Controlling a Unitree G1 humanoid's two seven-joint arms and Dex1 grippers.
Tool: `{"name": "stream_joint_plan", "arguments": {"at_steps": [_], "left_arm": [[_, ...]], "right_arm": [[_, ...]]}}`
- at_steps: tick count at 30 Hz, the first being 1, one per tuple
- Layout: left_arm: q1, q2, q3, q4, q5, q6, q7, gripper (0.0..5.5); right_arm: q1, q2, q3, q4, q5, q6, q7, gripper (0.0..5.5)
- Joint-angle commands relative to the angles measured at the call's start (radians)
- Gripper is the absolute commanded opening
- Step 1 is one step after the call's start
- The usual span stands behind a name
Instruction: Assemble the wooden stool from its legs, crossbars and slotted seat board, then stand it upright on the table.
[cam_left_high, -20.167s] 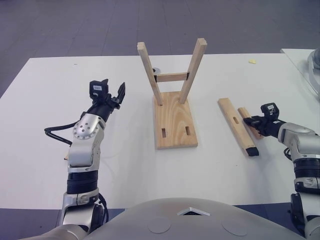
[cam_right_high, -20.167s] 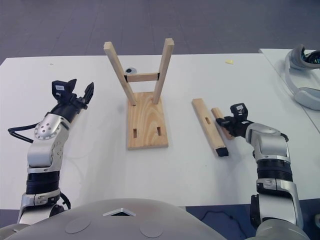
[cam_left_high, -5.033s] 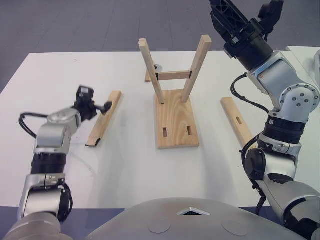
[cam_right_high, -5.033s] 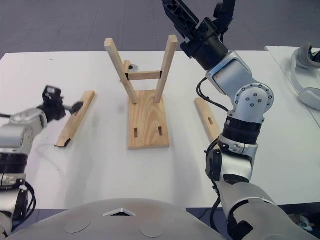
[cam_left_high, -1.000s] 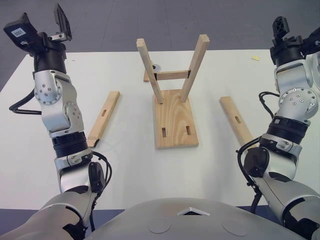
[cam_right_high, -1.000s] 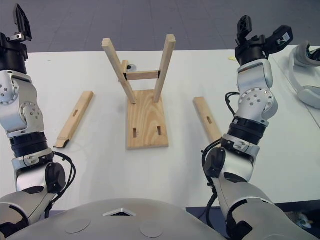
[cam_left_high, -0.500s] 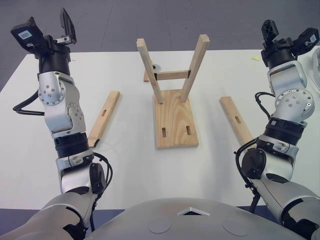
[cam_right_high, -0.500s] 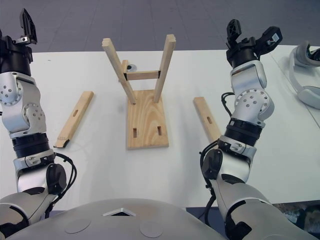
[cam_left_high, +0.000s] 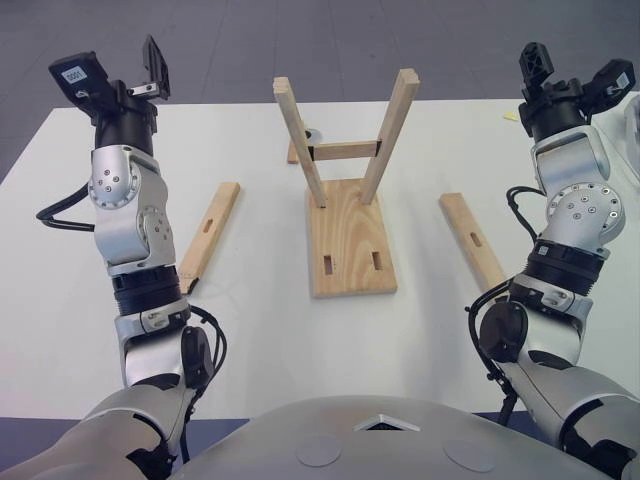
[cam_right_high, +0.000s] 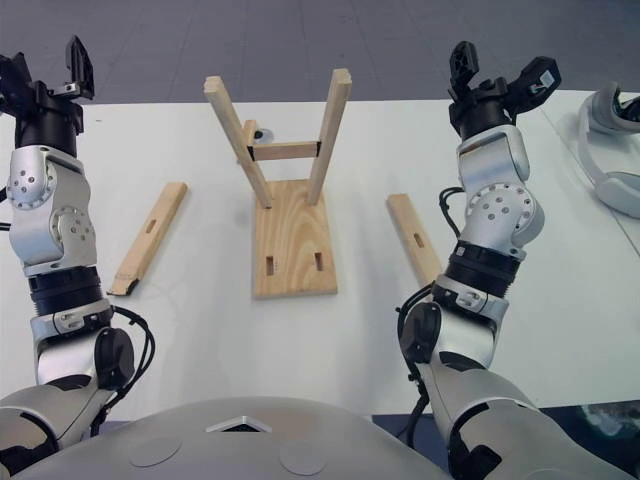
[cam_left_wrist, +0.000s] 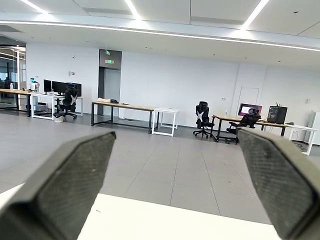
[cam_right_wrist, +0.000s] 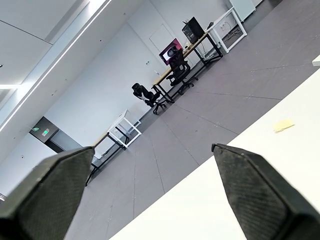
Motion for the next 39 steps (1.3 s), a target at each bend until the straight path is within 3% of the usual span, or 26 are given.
{"name": "stream_joint_plan", "arguments": {"at_steps": [1,34,37,39], "left_arm": [[0.002,0.007,-0.012,0.013,0.0,0.037,-0.007,4.48],[-0.031,-0.008,-0.035,0.047,-0.005,0.027,-0.032,4.48],[-0.024,-0.013,-0.045,0.031,-0.021,0.015,-0.065,3.92],[-0.021,-0.015,-0.052,0.026,-0.015,0.02,-0.058,3.92]], "right_arm": [[-0.005,0.009,0.007,-0.009,-0.004,0.007,0.004,4.38],[-0.006,0.025,0.031,0.004,-0.015,-0.001,0.038,4.38],[-0.006,0.027,0.033,0.002,-0.014,0.0,0.036,4.38],[-0.004,0.028,0.035,-0.001,-0.014,0.003,0.034,4.38]]}}
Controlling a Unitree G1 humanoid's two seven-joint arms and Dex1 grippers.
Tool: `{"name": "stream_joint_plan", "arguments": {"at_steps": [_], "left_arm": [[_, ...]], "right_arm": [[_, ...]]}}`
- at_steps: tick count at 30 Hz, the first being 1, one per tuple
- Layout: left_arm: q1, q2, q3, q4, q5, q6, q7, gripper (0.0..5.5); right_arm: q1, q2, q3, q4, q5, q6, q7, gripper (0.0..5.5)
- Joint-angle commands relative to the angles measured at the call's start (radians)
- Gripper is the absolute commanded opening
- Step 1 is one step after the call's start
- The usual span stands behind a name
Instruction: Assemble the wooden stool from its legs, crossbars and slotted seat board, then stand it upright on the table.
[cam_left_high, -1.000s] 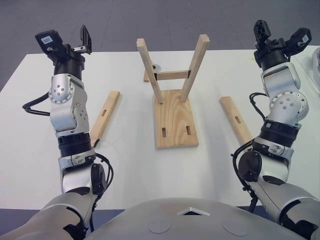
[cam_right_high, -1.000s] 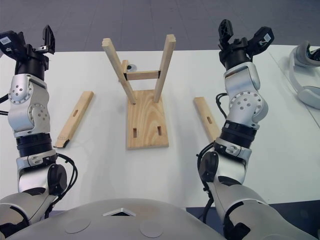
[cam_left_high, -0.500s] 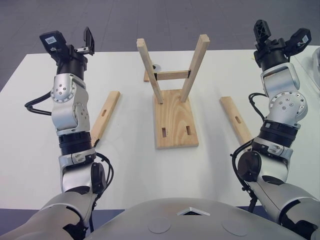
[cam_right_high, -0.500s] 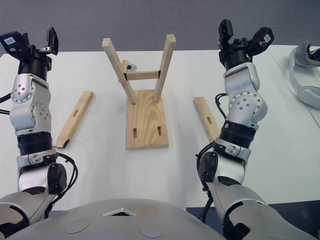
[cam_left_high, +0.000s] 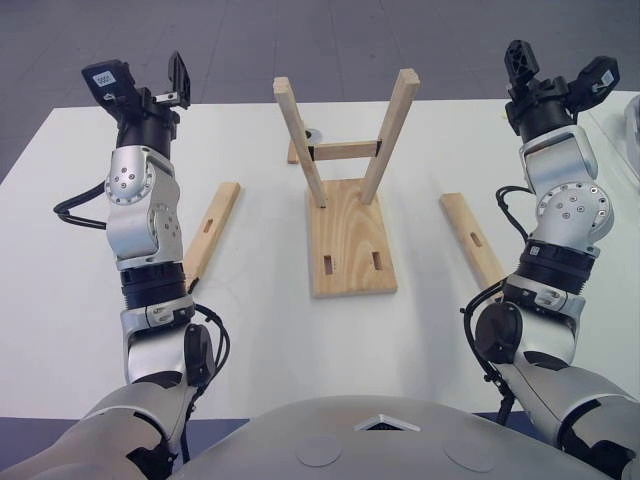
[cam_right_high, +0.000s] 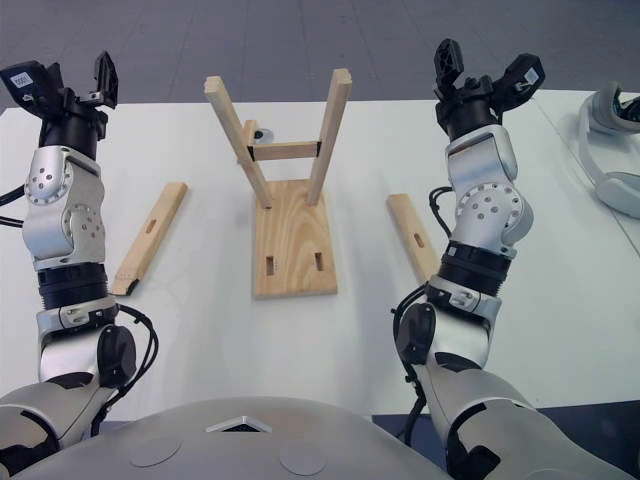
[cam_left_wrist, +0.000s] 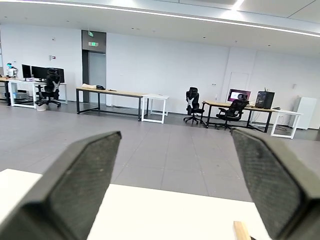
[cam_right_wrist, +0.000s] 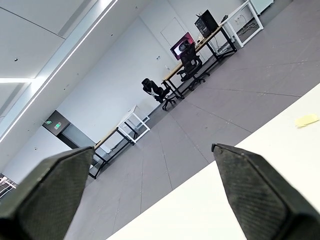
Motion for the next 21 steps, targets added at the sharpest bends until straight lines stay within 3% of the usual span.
{"name": "stream_joint_plan", "arguments": {"at_steps": [1,9,12,16,21], "left_arm": [[-0.004,-0.008,-0.013,-0.022,0.007,0.001,0.005,3.92],[-0.006,-0.007,-0.015,-0.013,0.011,0.001,0.019,3.92],[-0.007,-0.01,-0.016,-0.012,0.012,0.001,0.024,3.89],[-0.005,-0.014,-0.019,-0.016,0.011,0.002,0.027,3.89],[-0.004,-0.015,-0.02,-0.018,0.01,0.003,0.028,3.89]], "right_arm": [[-0.003,0.007,0.006,-0.007,-0.01,0.012,-0.01,4.38],[0.009,0.01,0.01,-0.025,0.005,0.029,0.003,4.38],[0.012,0.006,0.031,-0.044,-0.011,0.035,0.013,4.89],[0.016,0.002,0.045,-0.048,-0.026,0.028,0.023,4.95],[0.021,0.017,0.052,-0.079,-0.028,0.019,0.052,4.04]]}}
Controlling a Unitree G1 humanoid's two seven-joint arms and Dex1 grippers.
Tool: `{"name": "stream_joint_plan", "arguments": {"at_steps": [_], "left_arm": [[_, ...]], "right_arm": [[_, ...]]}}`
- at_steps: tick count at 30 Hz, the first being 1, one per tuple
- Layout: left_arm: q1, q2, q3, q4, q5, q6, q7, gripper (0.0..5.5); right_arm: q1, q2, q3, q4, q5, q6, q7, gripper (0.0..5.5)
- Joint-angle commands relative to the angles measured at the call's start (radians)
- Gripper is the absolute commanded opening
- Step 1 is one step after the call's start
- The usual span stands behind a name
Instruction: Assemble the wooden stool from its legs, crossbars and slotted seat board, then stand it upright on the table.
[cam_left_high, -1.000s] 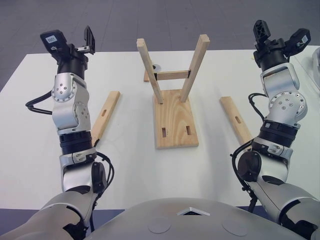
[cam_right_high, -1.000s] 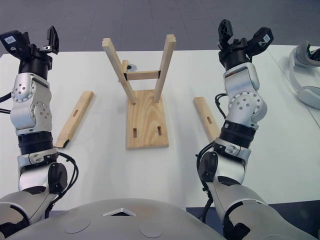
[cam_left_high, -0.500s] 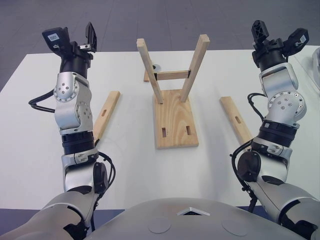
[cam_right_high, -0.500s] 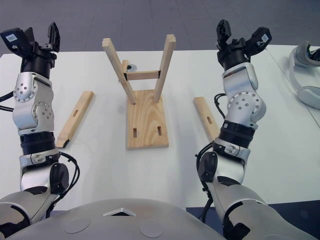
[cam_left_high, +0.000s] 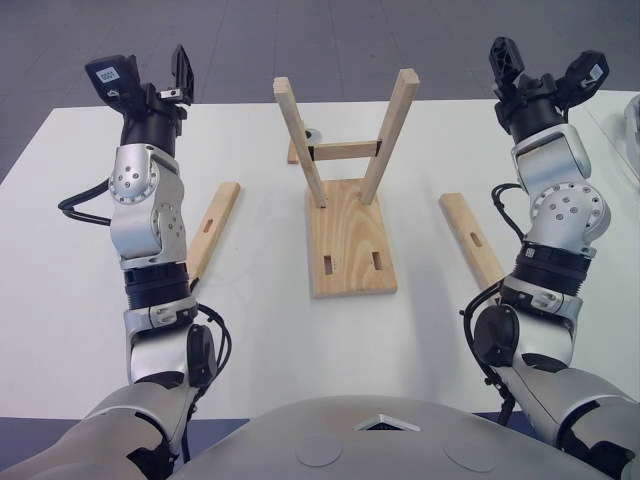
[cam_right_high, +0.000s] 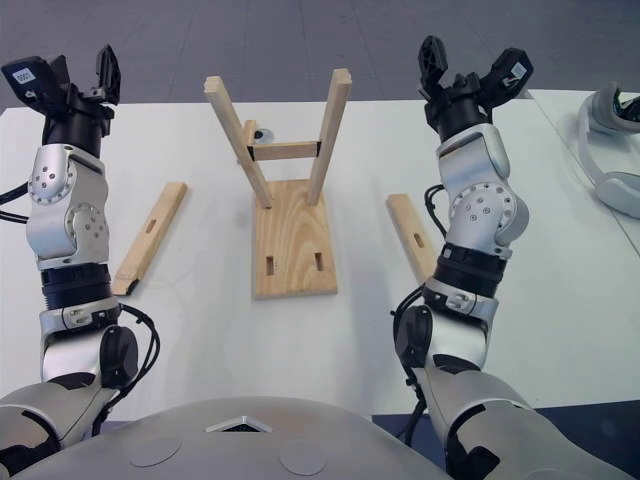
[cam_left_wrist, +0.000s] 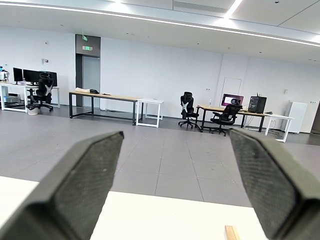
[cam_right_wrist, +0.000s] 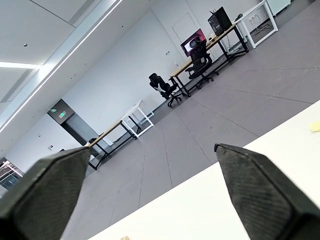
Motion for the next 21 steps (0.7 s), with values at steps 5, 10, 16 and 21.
{"name": "stream_joint_plan", "arguments": {"at_steps": [5,10,16,21], "left_arm": [[-0.003,-0.004,-0.005,-0.004,0.005,0.009,0.002,3.89],[-0.009,-0.001,-0.004,0.005,0.007,0.006,0.0,3.89],[-0.01,-0.007,-0.004,0.008,0.008,-0.001,0.002,3.89],[-0.008,-0.004,-0.001,0.004,0.007,-0.002,0.002,3.89]], "right_arm": [[0.011,0.011,0.009,-0.033,-0.01,0.008,0.013,3.84],[0.01,0.012,0.002,-0.025,-0.013,0.005,0.01,3.84],[0.0,0.005,0.004,-0.007,-0.02,0.005,0.017,3.84],[0.0,0.002,0.007,-0.003,-0.022,0.005,0.024,3.84]]}}
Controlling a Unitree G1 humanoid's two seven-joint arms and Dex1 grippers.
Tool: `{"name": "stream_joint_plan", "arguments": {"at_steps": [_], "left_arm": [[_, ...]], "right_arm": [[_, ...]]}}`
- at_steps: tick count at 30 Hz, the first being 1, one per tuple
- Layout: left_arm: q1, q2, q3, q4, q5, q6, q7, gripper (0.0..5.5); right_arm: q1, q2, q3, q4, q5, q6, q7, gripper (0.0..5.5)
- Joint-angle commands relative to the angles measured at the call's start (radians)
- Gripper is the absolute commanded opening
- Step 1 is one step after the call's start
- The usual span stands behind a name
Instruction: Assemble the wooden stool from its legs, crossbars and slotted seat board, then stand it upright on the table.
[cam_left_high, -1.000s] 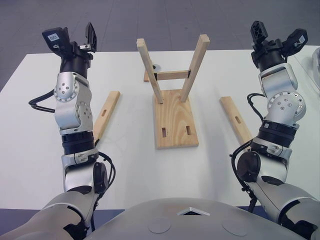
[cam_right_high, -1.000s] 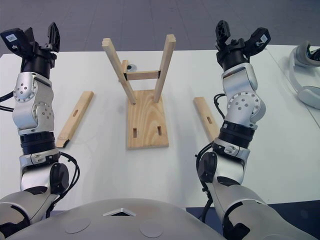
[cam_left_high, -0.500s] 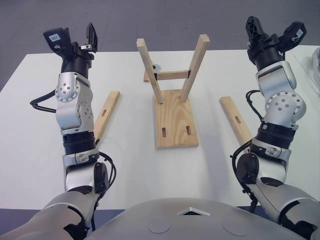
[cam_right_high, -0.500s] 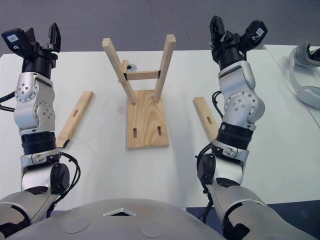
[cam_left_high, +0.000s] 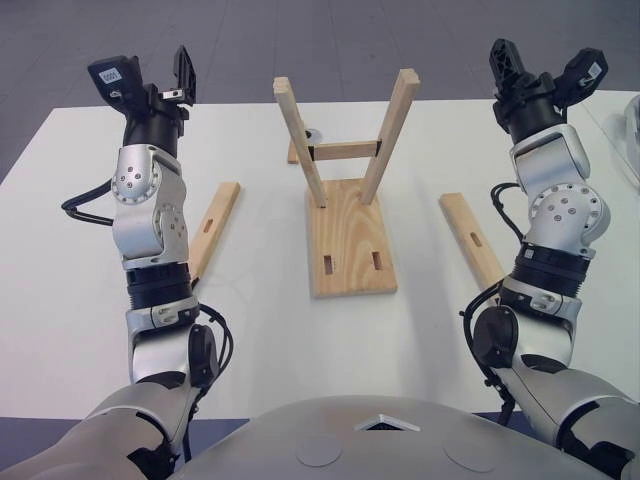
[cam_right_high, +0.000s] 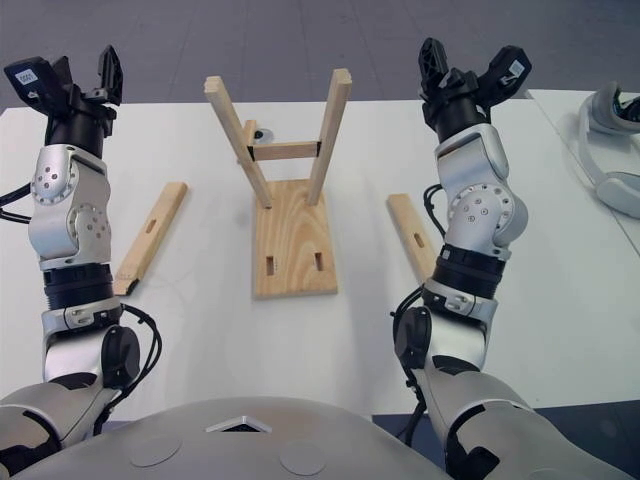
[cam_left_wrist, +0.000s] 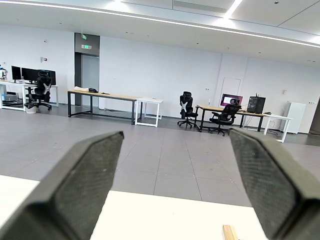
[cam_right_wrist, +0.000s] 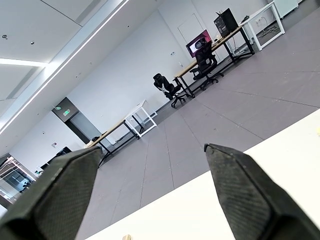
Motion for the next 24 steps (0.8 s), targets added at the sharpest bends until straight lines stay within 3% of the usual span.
{"name": "stream_joint_plan", "arguments": {"at_steps": [1,24], "left_arm": [[-0.007,0.003,0.0,0.002,0.007,-0.001,0.003,3.89],[0.013,-0.008,-0.001,-0.02,0.007,0.005,0.009,3.89]], "right_arm": [[-0.001,-0.001,0.004,0.004,-0.013,0.005,0.005,3.84],[0.0,0.012,0.011,0.009,-0.03,0.013,0.008,3.84]]}}
